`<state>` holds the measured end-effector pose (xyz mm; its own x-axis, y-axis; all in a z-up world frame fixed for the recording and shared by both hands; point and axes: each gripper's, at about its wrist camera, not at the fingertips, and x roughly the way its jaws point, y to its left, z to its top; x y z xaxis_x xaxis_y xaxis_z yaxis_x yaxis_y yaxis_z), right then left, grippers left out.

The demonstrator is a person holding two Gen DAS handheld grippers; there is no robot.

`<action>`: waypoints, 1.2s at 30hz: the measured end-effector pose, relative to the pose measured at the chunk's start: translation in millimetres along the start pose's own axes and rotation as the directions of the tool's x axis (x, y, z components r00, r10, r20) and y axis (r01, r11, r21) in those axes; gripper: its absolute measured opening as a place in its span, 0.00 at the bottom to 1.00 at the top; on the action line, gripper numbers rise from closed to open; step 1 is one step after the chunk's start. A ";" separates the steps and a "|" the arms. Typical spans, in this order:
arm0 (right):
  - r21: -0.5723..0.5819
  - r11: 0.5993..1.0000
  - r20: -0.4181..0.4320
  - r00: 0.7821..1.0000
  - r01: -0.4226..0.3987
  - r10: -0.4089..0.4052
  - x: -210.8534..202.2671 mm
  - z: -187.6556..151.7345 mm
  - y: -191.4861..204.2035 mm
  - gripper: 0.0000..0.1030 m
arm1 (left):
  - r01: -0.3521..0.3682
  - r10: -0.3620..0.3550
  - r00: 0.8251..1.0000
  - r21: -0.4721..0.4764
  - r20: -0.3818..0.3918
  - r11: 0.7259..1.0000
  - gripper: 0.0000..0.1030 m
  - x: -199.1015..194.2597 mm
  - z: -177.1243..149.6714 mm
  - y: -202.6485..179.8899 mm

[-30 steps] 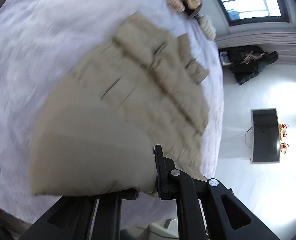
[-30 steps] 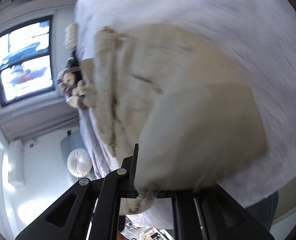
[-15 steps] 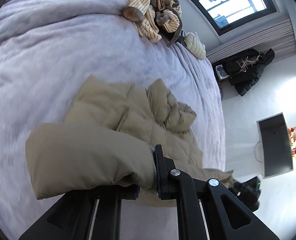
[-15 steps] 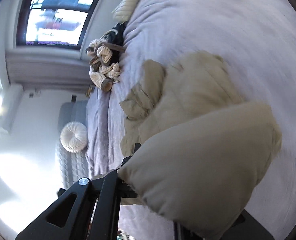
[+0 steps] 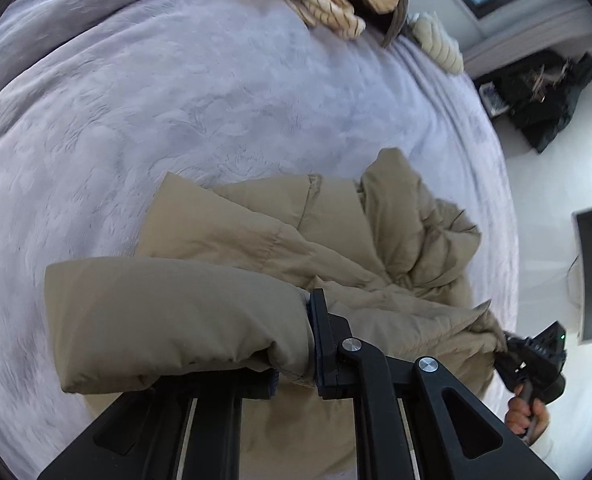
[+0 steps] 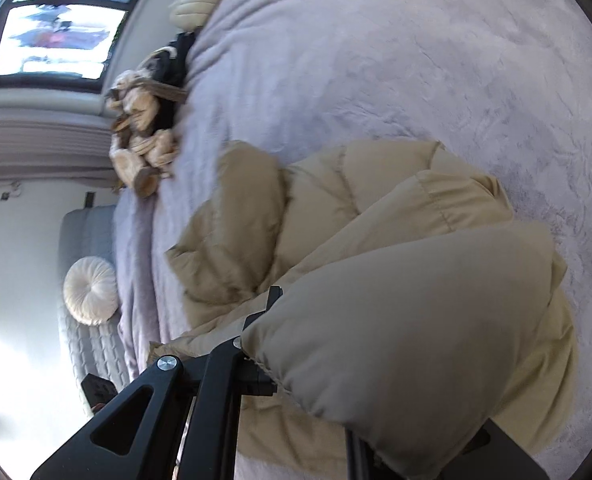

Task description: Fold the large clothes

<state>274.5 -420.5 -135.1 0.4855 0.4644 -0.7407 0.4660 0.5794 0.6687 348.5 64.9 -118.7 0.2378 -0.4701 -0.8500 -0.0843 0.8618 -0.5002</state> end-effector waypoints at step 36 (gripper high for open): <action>-0.383 0.822 0.203 0.906 0.422 -0.371 -15.2 -30.6 29.6 0.15 | -0.337 0.290 0.936 0.262 0.201 0.904 0.68 33.0 -9.8 -37.5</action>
<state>258.2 -389.9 -106.0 0.4172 0.0700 -0.9061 0.3050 0.9284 0.2121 350.1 15.2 -129.6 0.3925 -0.1514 -0.9072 0.0976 0.9877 -0.1226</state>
